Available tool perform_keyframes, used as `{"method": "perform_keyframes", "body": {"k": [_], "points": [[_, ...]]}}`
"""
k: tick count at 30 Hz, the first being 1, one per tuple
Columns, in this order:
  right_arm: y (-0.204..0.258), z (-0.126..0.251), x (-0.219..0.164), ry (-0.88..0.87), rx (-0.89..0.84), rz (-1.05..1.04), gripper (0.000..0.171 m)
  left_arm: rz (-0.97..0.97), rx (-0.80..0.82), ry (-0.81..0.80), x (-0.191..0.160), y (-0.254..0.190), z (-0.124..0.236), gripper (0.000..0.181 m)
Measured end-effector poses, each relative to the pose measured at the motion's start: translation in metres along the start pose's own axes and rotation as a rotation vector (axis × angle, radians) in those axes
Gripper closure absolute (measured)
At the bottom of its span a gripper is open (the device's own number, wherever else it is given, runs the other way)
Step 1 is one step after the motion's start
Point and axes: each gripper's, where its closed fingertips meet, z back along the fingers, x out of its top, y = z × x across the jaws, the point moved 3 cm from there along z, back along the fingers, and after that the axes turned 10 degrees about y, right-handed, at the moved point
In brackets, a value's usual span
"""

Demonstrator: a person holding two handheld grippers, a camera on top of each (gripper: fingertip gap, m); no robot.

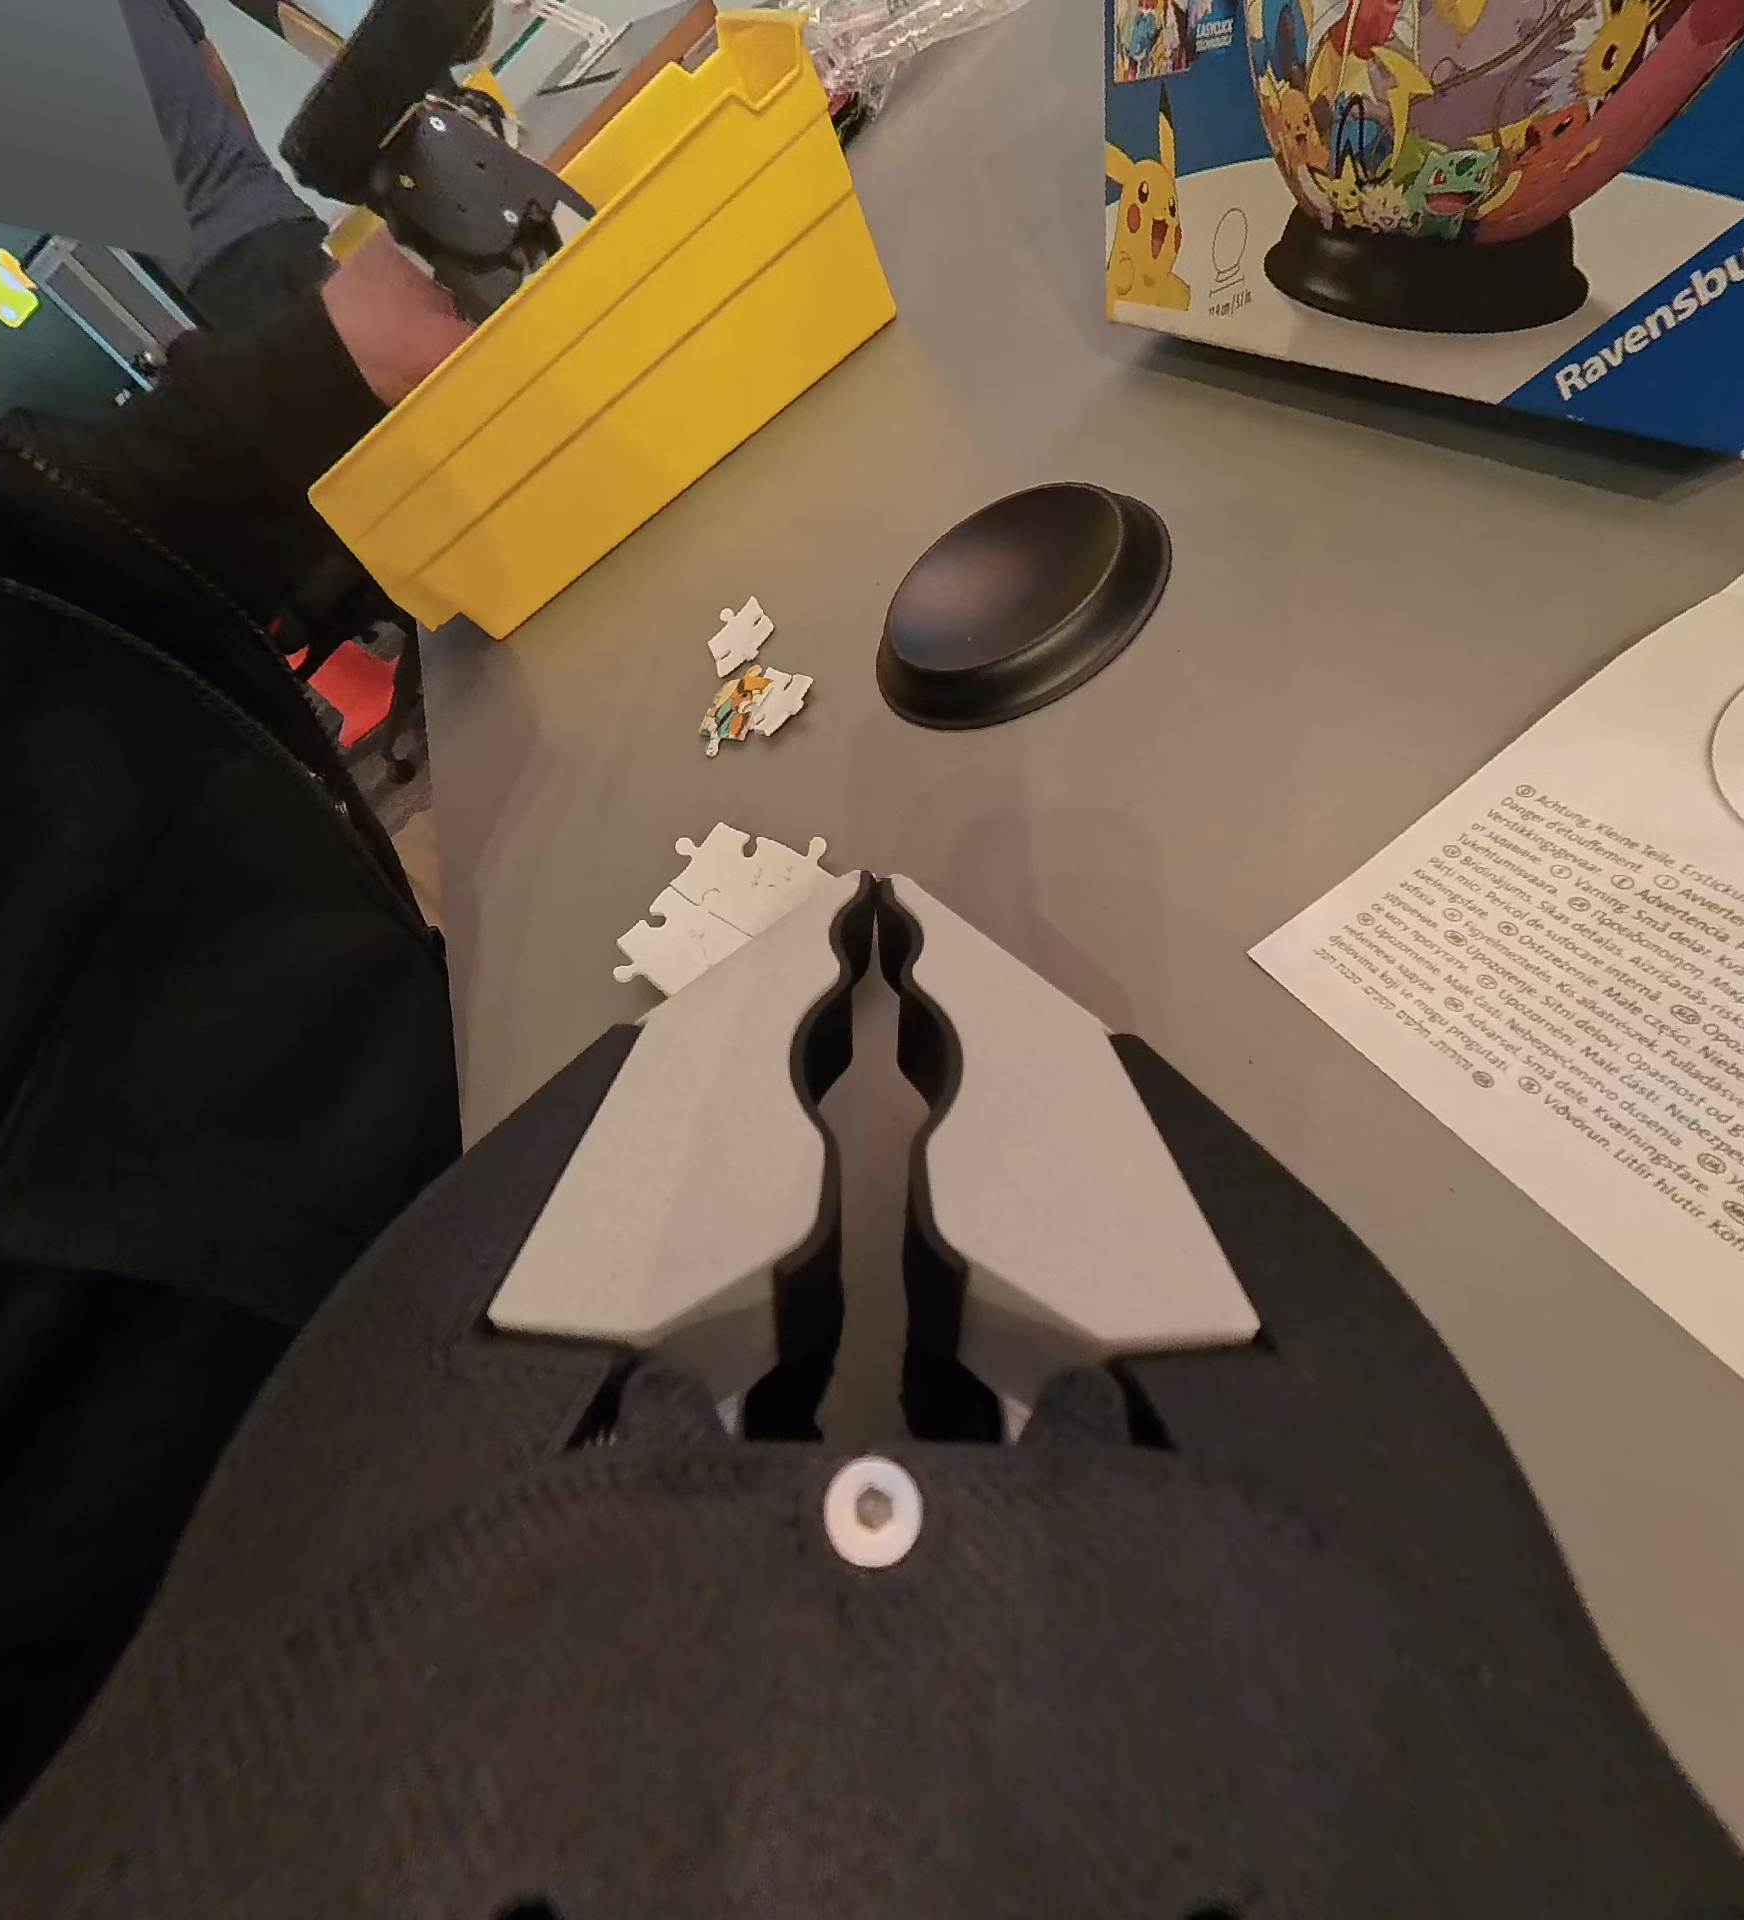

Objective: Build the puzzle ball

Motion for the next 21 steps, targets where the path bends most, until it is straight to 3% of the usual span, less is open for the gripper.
{"method": "perform_keyframes", "body": {"k": [4,11,15,21], "points": [[-0.001,-0.001,0.000,0.004,0.000,-0.006,0.171,0.021,0.030,0.031,-0.002,0.011,-0.007,0.170],[-0.002,-0.001,-0.001,0.009,-0.004,-0.013,0.171,0.135,0.110,0.033,-0.015,0.039,0.000,0.163],[-0.002,-0.002,-0.001,0.012,-0.004,-0.015,0.171,0.061,-0.046,-0.078,0.002,0.011,0.012,0.160],[-0.002,-0.002,-0.001,0.012,-0.005,-0.016,0.171,-0.055,-0.062,-0.004,0.010,-0.007,-0.004,0.143]]}}
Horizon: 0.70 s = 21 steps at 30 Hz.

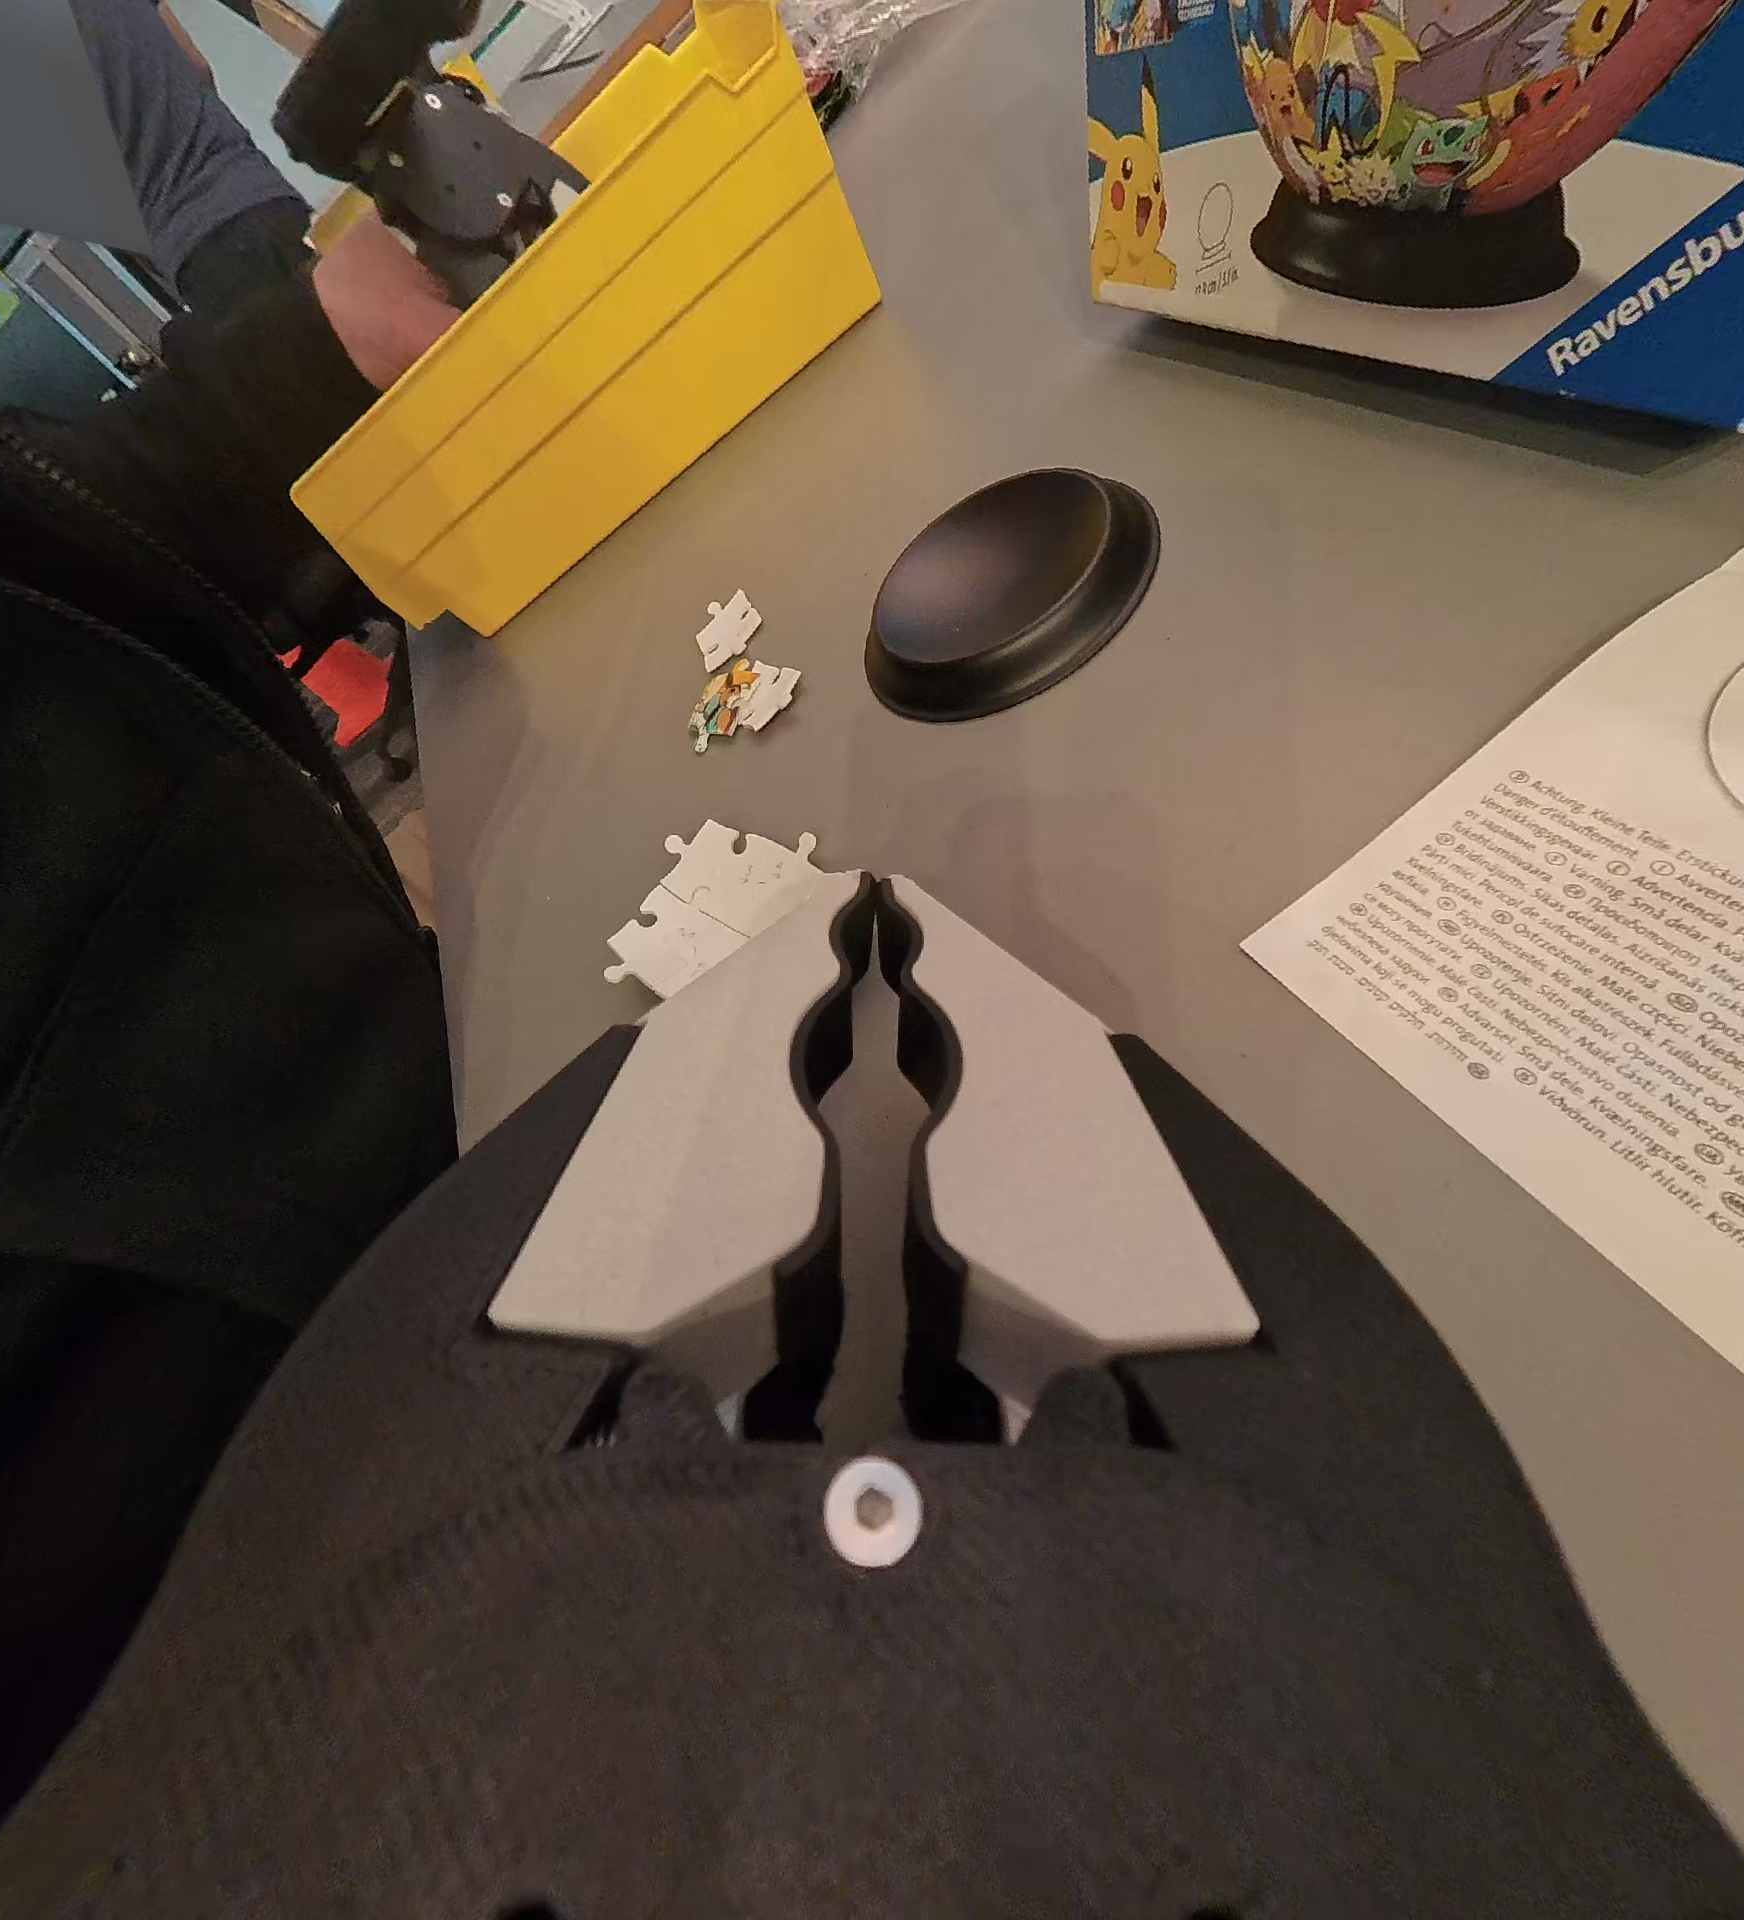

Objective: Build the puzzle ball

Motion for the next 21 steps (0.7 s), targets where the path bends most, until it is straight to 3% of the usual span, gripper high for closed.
{"method": "perform_keyframes", "body": {"k": [4,7,21], "points": [[0.000,0.000,0.000,0.002,-0.004,-0.001,0.171,0.018,-0.020,0.027,-0.003,0.005,-0.001,0.137],[-0.001,-0.001,0.000,0.005,-0.004,-0.004,0.171,0.029,-0.062,0.030,-0.009,0.006,-0.001,0.161],[-0.003,-0.002,-0.001,0.015,-0.009,-0.019,0.171,0.101,-0.002,0.032,-0.038,0.028,0.018,0.177]]}}
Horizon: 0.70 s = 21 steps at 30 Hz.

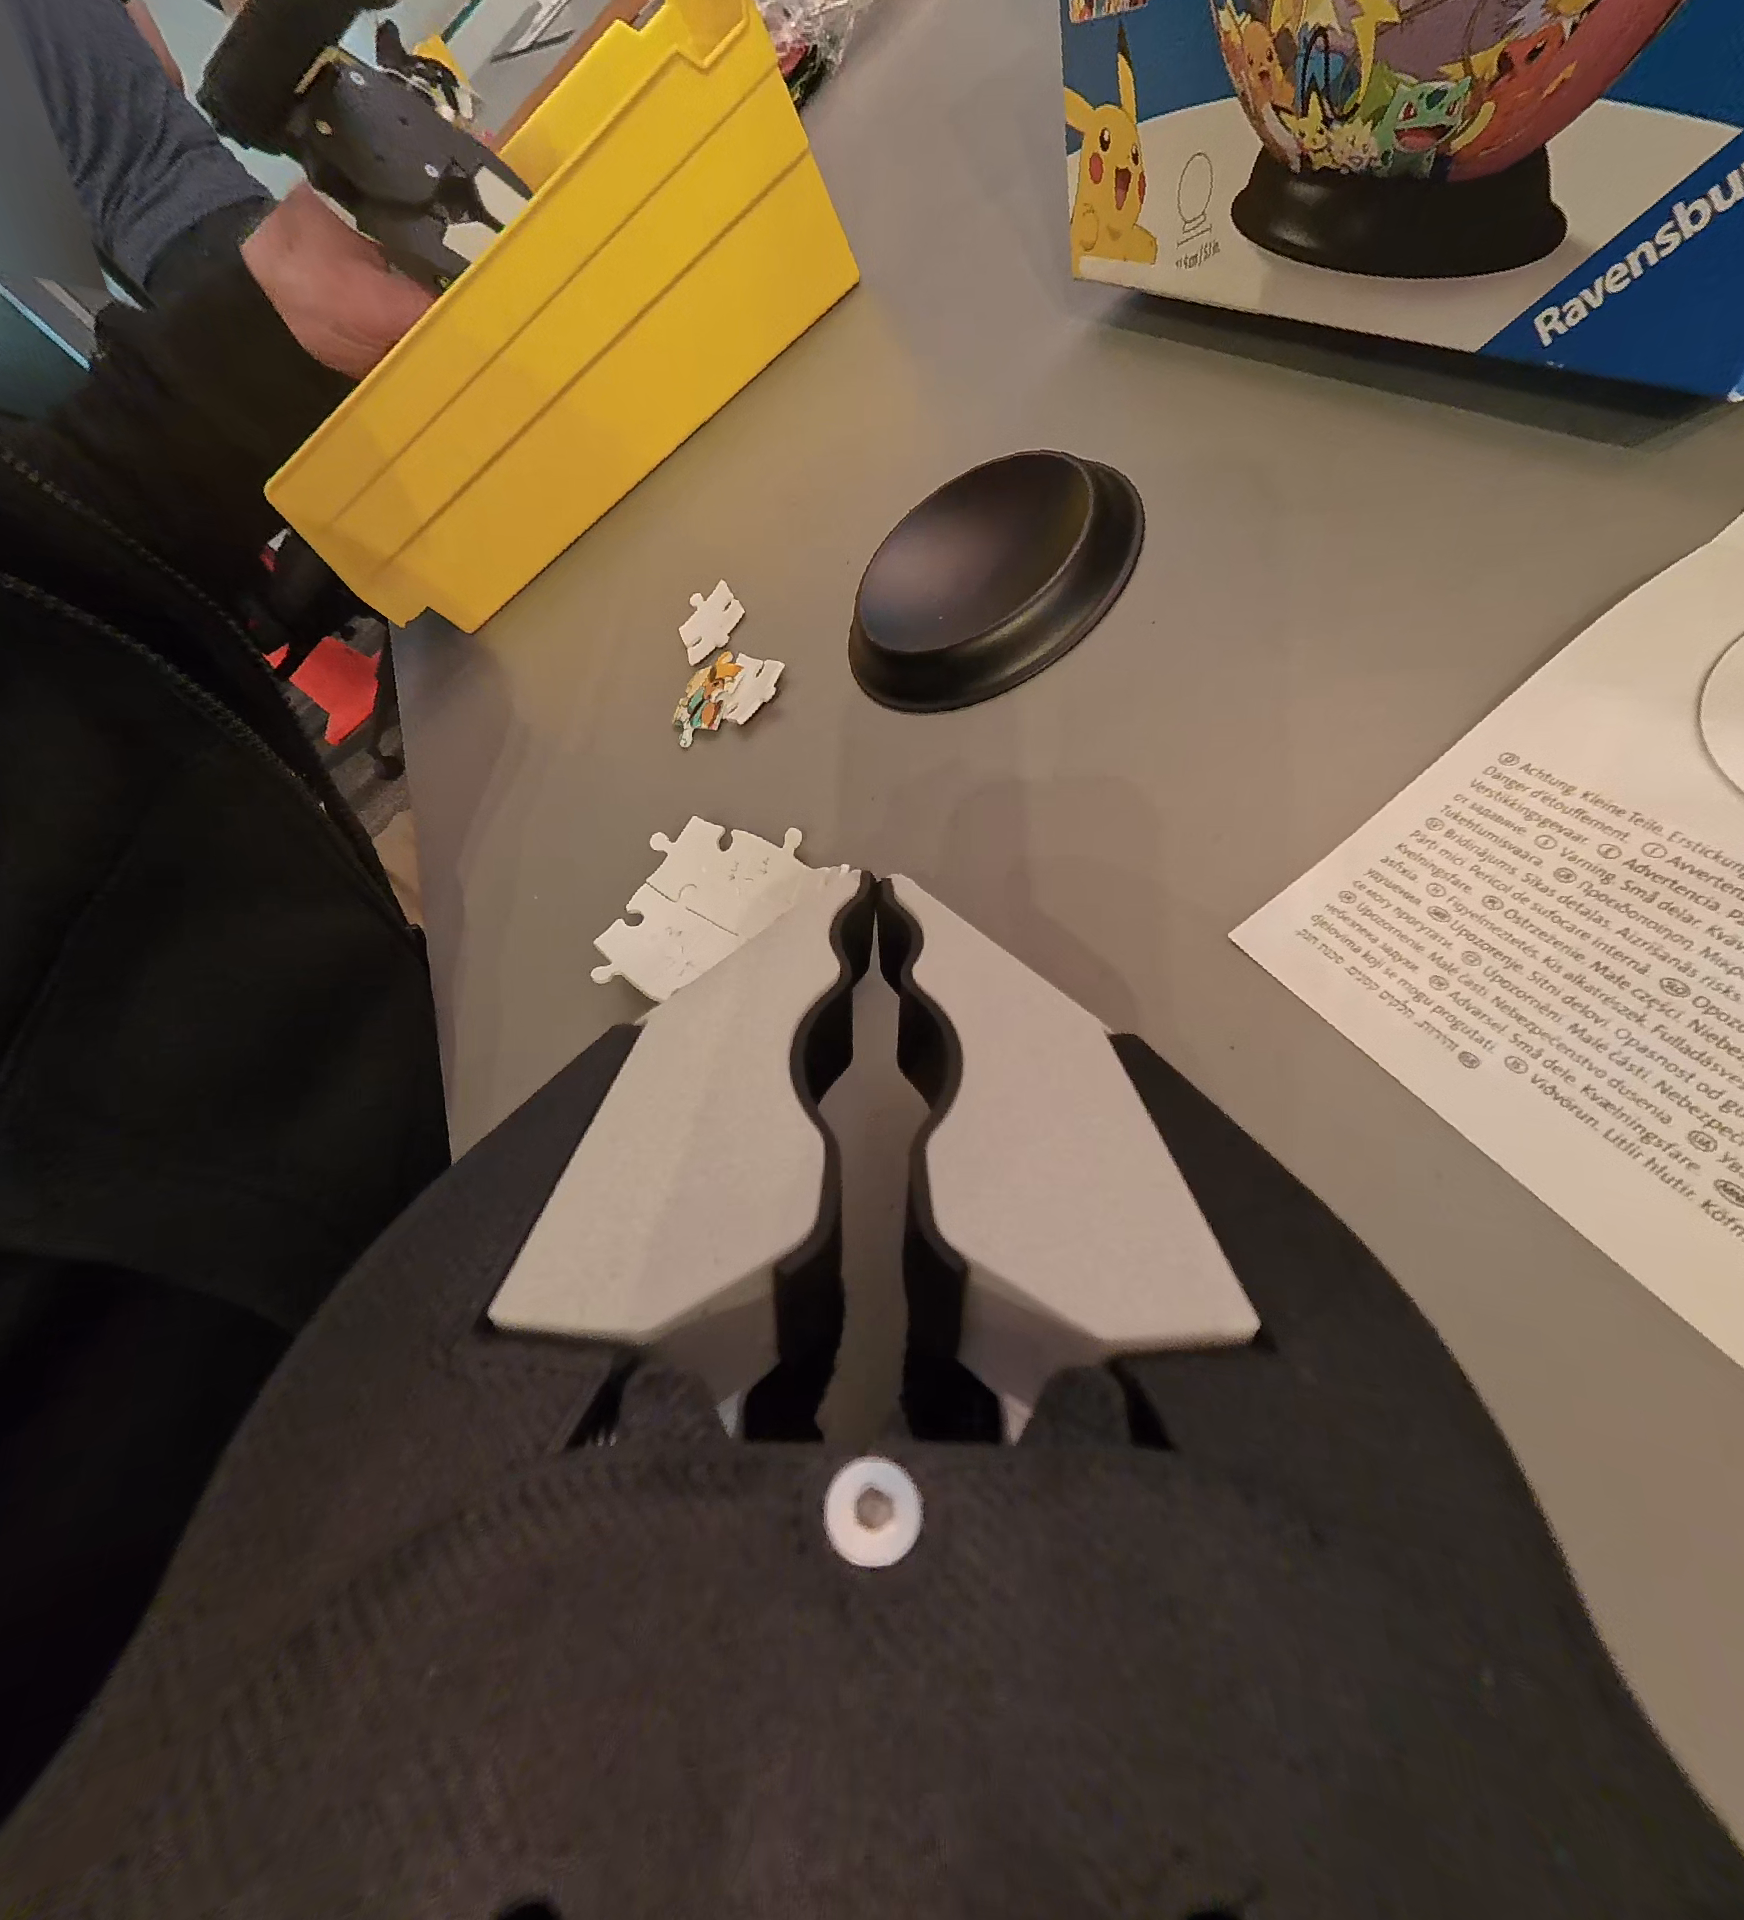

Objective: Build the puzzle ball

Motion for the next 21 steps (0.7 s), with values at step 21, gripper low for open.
{"method": "perform_keyframes", "body": {"k": [21], "points": [[-0.001,-0.001,-0.001,0.012,0.004,-0.010,0.171,0.076,0.033,0.001,-0.002,-0.017,-0.009,0.145]]}}
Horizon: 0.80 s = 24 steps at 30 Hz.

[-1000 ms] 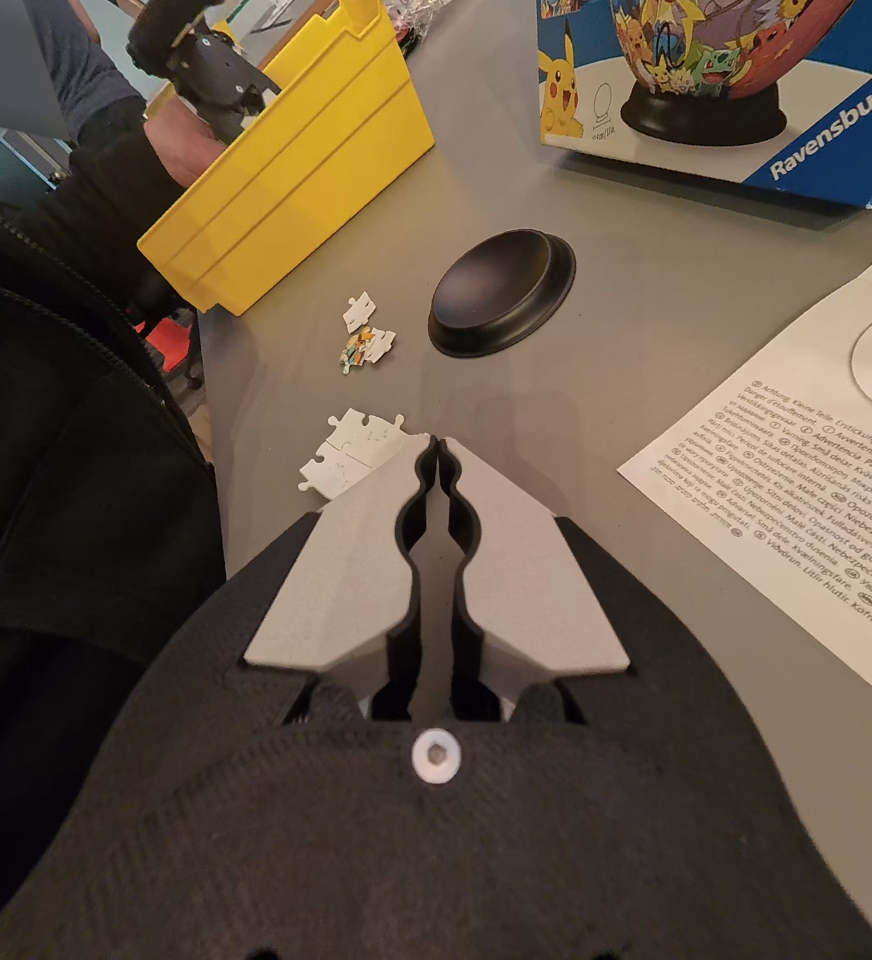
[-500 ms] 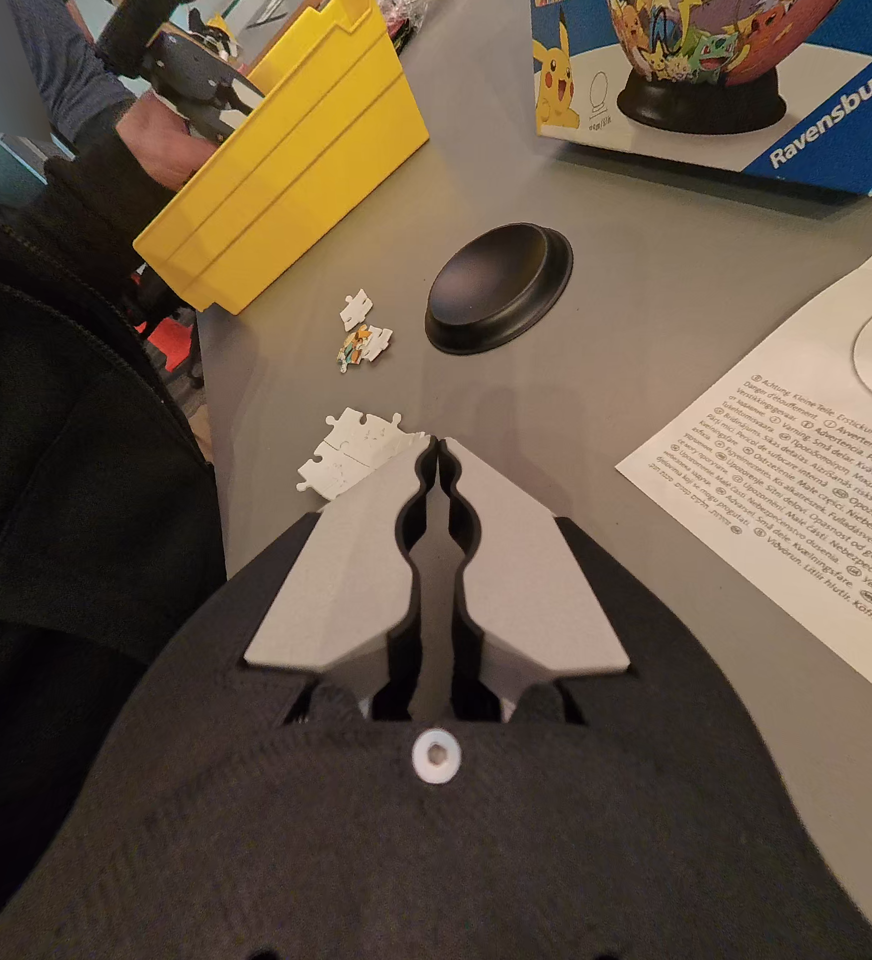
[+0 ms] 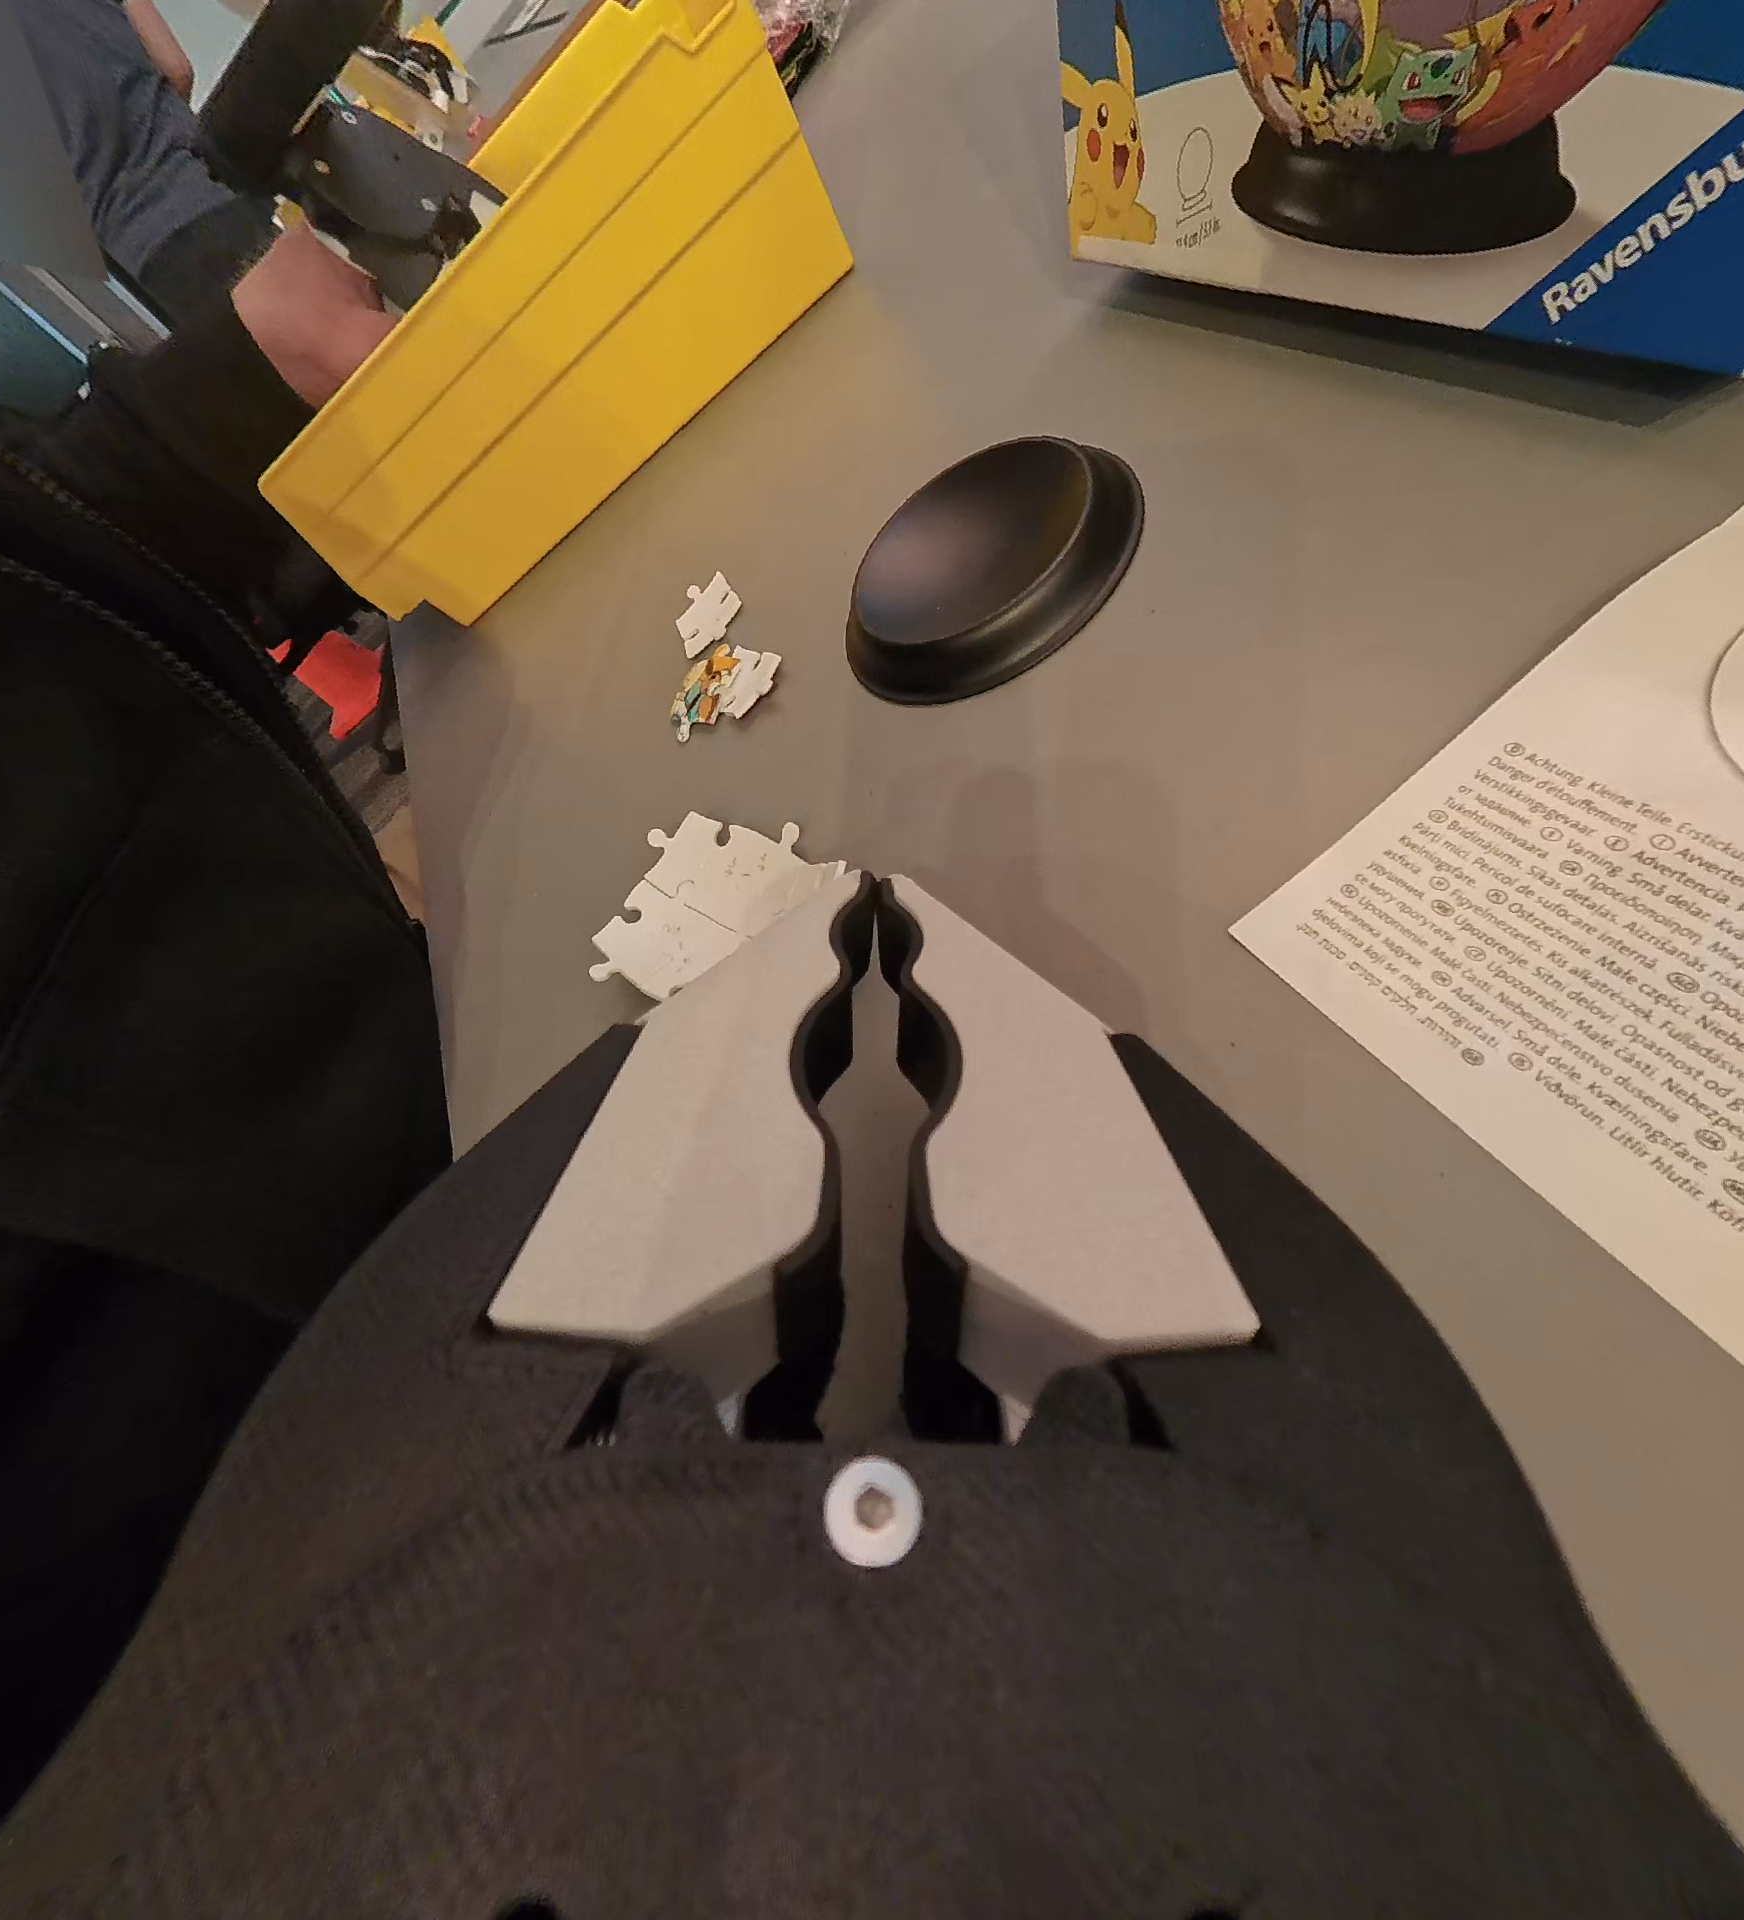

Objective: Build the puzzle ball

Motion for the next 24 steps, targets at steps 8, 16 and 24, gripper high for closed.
{"method": "perform_keyframes", "body": {"k": [8,16,24], "points": [[-0.001,0.000,0.000,0.003,-0.002,-0.004,0.171,0.073,0.060,-0.037,-0.004,0.021,0.012,0.149],[-0.001,0.000,0.000,0.001,0.000,-0.004,0.171,0.038,0.033,-0.051,0.000,0.015,0.009,0.147],[0.000,0.001,0.001,-0.008,-0.002,0.000,0.171,0.046,0.036,0.013,0.002,0.016,-0.003,0.148]]}}
